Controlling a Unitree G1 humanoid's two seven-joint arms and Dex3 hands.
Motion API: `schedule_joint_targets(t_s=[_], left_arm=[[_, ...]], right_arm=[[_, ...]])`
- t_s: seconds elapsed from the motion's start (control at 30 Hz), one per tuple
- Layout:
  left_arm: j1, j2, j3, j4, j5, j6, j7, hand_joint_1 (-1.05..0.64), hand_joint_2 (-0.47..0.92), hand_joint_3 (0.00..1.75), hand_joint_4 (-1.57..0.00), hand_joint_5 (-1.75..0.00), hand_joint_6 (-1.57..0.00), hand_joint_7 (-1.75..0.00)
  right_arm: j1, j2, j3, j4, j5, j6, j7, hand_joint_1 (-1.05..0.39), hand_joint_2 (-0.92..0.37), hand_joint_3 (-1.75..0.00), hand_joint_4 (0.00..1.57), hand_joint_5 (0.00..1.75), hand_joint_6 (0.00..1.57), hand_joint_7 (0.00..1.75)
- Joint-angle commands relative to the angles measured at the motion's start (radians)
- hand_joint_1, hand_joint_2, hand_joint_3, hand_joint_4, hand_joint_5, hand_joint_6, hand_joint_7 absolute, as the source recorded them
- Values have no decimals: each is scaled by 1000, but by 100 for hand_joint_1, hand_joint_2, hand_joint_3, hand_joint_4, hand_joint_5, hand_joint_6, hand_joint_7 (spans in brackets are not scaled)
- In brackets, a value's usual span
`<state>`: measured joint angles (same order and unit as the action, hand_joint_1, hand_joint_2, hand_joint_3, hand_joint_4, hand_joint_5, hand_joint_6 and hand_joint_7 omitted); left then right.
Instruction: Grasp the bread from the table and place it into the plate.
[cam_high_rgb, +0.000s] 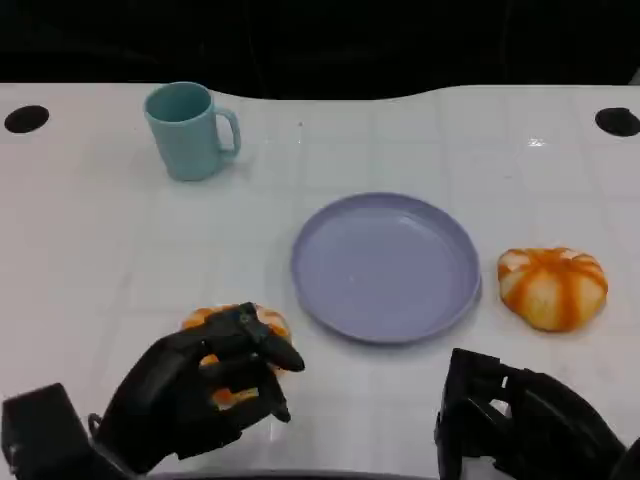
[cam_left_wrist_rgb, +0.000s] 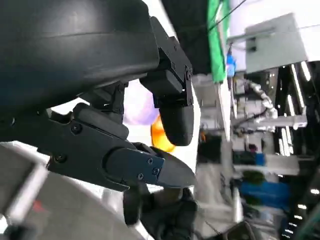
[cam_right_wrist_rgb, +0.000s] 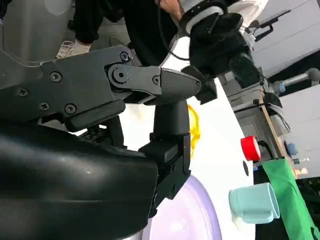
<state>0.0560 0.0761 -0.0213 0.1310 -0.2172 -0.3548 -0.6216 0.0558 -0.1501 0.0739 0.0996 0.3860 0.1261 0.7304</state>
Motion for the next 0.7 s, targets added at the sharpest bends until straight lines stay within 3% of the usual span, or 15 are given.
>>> schedule_joint_targets(t_s=[0.03,0.2,0.4,0.7], left_arm=[[-23,47,29,-7,45,-89,41,-71,92,20,-59,-114,-60,-42],[-36,97,50,-56,122,-108,111,-76,92,15,-55,-96,-62,-20],[-32,200,62,-148,332,-85,209,-80,92,12,-44,-75,-53,-5],[-36,325,35,-271,804,-80,413,-78,92,13,-53,-25,-46,0]], right_arm=[[3,-3,-13,-4,12,3,1,-53,-92,-47,61,175,41,173],[12,-3,-12,-16,14,10,-3,-51,-92,-46,61,175,41,172],[15,-3,-7,-24,5,10,-12,-52,-92,-46,61,175,41,171],[19,1,-10,-31,11,12,-13,-51,-92,-46,60,175,41,171]])
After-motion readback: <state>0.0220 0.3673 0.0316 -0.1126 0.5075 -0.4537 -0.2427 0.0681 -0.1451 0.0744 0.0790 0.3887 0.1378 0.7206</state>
